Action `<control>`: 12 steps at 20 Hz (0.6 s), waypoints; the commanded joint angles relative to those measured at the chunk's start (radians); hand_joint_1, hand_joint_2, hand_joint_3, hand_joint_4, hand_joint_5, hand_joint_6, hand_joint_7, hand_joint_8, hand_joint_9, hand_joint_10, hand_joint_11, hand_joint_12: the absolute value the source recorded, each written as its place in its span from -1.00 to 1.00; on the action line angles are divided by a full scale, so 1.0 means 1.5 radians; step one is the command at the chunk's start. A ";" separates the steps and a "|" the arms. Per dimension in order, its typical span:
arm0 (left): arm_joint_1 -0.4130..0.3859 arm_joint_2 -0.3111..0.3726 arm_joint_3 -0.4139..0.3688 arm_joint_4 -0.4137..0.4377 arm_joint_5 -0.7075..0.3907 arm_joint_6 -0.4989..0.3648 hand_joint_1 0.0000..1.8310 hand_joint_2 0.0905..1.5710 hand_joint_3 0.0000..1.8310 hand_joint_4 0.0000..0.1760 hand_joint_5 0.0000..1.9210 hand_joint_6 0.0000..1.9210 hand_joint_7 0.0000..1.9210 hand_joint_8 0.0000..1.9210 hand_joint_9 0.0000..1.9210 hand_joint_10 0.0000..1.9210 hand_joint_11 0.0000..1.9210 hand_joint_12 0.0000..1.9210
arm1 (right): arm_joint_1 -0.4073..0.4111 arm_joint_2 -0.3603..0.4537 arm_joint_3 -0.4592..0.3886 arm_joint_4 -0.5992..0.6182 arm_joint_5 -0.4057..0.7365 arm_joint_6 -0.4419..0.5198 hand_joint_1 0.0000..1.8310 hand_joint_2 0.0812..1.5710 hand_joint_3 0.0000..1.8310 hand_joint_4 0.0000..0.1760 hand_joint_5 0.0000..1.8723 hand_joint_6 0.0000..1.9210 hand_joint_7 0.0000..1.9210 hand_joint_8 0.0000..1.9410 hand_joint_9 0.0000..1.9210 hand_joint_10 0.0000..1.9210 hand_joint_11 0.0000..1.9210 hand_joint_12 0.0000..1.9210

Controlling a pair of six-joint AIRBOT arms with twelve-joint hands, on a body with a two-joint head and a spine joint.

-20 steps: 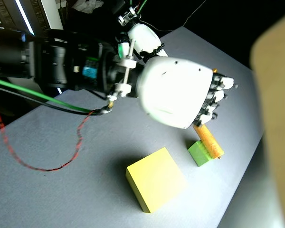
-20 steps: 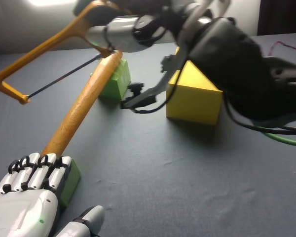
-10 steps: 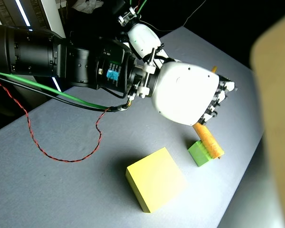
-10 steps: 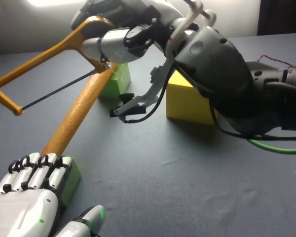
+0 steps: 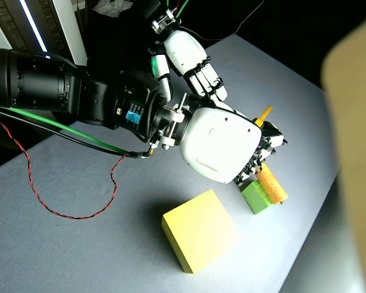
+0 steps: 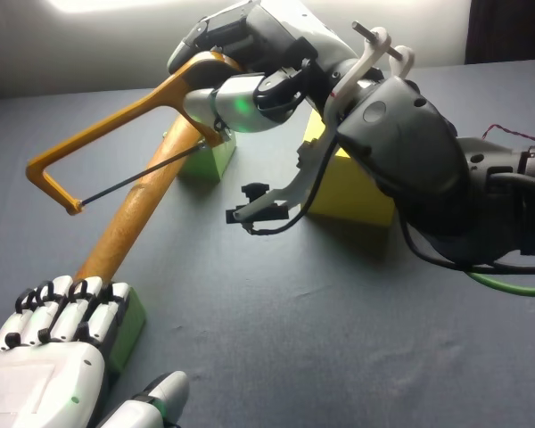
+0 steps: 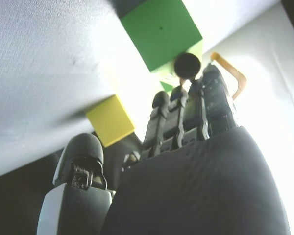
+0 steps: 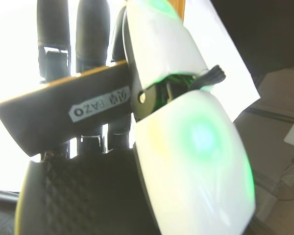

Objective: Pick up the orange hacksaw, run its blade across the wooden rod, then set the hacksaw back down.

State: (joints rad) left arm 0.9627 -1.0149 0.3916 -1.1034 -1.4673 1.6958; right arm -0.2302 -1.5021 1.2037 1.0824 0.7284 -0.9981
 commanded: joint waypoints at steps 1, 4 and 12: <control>0.001 -0.006 0.003 0.023 -0.010 -0.005 -1.00 0.70 -1.00 -1.00 -0.92 -0.99 -0.96 -0.99 -1.00 -1.00 -1.00 -1.00 | 0.001 0.005 0.001 -0.038 0.045 0.011 0.52 0.30 -1.00 -1.00 0.06 -0.06 0.14 -0.23 0.19 -0.14 0.05 -0.39; 0.002 -0.006 0.003 0.023 -0.010 -0.005 -1.00 0.71 -1.00 -1.00 -0.93 -1.00 -0.97 -1.00 -1.00 -1.00 -1.00 -1.00 | -0.007 0.018 -0.006 -0.038 0.040 0.012 0.52 0.30 -1.00 -1.00 0.07 -0.07 0.15 -0.24 0.18 -0.12 0.04 -0.40; 0.003 -0.006 0.005 0.023 -0.010 -0.005 -1.00 0.71 -1.00 -1.00 -0.92 -1.00 -0.96 -1.00 -1.00 -1.00 -1.00 -1.00 | -0.011 0.103 -0.075 -0.037 0.027 0.011 0.52 0.30 -1.00 -1.00 0.07 -0.09 0.14 -0.23 0.19 -0.14 0.04 -0.40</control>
State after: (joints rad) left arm 0.9649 -1.0149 0.3939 -1.1015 -1.4654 1.6958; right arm -0.2546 -1.3502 1.0943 1.0786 0.7082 -0.9958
